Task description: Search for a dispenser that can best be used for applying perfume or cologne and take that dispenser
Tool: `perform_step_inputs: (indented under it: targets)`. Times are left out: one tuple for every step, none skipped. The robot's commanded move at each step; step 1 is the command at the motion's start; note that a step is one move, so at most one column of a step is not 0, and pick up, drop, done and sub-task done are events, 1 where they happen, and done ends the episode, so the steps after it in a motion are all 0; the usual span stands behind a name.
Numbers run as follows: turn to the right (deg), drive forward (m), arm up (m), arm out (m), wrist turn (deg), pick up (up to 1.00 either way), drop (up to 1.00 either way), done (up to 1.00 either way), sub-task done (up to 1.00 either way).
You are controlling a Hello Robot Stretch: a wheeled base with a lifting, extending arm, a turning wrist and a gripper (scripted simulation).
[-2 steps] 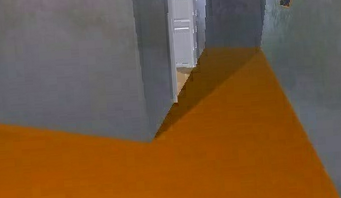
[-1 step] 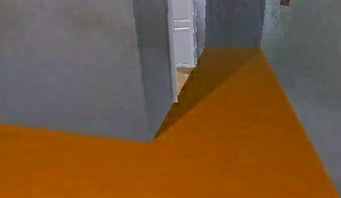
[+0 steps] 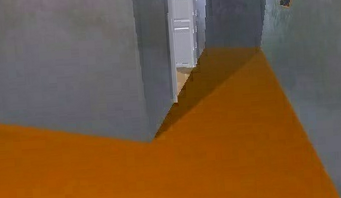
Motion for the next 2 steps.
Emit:
perform_step_inputs:
  targets:
    - [0.0, 0.00, 0.00, 0.34, 0.0, 0.00, 0.00, 0.00, 0.00]
    - [0.0, 0.00, 0.00, 0.00, 45.0, 0.00, 0.00, 0.00, 0.00]
